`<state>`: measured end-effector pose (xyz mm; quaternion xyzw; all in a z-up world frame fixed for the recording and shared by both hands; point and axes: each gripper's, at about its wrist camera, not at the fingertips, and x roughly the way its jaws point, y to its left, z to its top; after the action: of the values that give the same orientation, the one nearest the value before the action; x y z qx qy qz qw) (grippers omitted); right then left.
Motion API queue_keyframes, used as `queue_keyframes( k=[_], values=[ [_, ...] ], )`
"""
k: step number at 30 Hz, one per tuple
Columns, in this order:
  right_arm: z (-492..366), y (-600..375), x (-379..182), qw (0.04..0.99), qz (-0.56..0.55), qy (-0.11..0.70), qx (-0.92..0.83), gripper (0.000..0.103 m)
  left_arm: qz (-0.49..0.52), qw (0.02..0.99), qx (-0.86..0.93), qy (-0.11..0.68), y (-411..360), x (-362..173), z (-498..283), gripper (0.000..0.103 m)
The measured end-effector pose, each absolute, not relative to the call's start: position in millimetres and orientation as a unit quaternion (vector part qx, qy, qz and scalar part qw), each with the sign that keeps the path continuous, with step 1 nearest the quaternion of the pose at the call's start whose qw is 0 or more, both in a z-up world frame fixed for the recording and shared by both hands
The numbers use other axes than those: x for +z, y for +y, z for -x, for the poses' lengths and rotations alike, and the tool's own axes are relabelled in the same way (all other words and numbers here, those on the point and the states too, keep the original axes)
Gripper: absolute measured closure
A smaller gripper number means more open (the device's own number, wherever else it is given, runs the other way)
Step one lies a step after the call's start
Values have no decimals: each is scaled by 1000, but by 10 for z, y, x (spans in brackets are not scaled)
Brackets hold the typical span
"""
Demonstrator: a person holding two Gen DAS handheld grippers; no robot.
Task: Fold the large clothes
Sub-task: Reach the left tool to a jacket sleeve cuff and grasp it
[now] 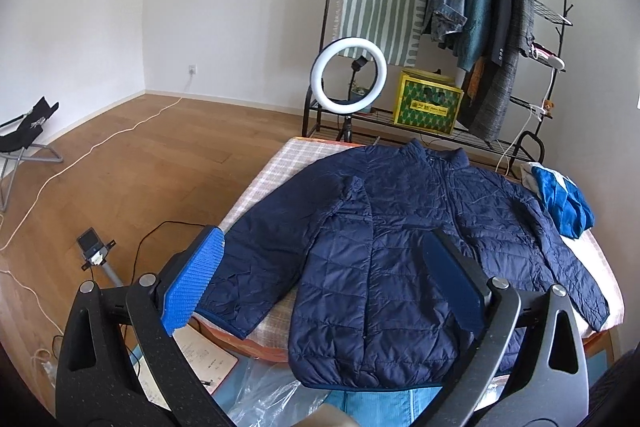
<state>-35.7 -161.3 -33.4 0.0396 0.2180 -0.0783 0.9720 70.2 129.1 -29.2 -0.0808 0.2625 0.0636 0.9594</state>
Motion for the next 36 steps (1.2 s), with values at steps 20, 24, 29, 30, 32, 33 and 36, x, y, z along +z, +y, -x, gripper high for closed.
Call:
queue_keyframes(
  k=[20,24,29,30,32,33,36],
  values=[
    [-1319,-820,-757,964,24,254,78,0,266,859,141,414,2764,-1577,-1576,21],
    [-1581,-712,-949,956,11,271,113,0,312,822,168,446,3035,-2040,-1609,38],
    [-1660,-735,-1109,946,-11,300,120,0,337,792,185,474,3181,-2443,-1516,38],
    [-1652,-753,-1104,947,-15,299,120,0,344,786,188,478,3211,-2509,-1513,38],
    [-1631,-786,-1092,948,-20,294,116,0,370,773,183,481,3298,-2644,-1507,38],
    [-1619,-803,-1091,949,-20,293,113,0,384,768,181,480,3329,-2692,-1513,38],
    [-1628,-832,-1126,949,-19,298,103,0,399,764,180,473,3388,-2745,-1514,38]
  ],
)
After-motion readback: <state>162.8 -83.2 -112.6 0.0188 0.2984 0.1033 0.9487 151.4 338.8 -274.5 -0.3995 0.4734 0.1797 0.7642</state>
